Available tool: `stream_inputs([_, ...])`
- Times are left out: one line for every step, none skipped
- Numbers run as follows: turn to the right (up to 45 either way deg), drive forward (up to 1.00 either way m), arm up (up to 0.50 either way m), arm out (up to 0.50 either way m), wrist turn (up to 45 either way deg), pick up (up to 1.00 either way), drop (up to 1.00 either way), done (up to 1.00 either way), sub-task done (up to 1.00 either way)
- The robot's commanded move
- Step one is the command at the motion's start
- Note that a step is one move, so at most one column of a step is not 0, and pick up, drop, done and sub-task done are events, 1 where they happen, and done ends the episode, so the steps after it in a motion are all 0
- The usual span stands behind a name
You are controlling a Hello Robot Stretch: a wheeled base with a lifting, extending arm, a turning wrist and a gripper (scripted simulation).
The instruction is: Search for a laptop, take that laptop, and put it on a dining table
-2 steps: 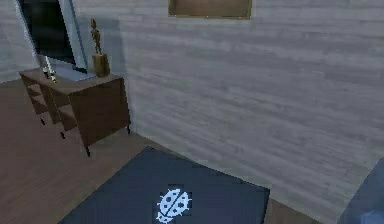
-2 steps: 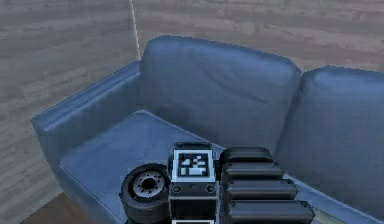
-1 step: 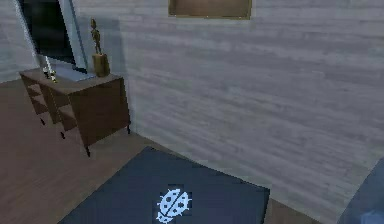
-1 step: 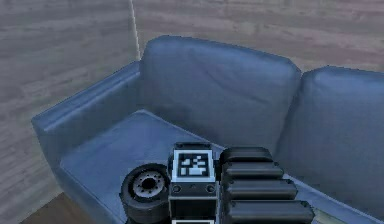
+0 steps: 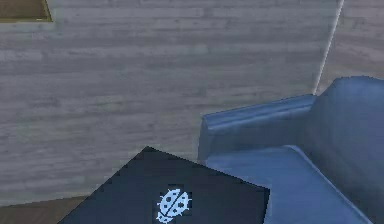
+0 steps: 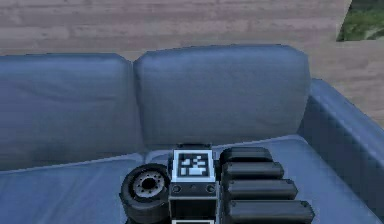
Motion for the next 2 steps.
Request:
stream_inputs([45.0,0.00,0.00,0.00,0.0,0.00,0.00,0.00,0.00])
stream_inputs([30.0,0.00,0.00,0.00,0.0,0.00,0.00,0.00,0.00])
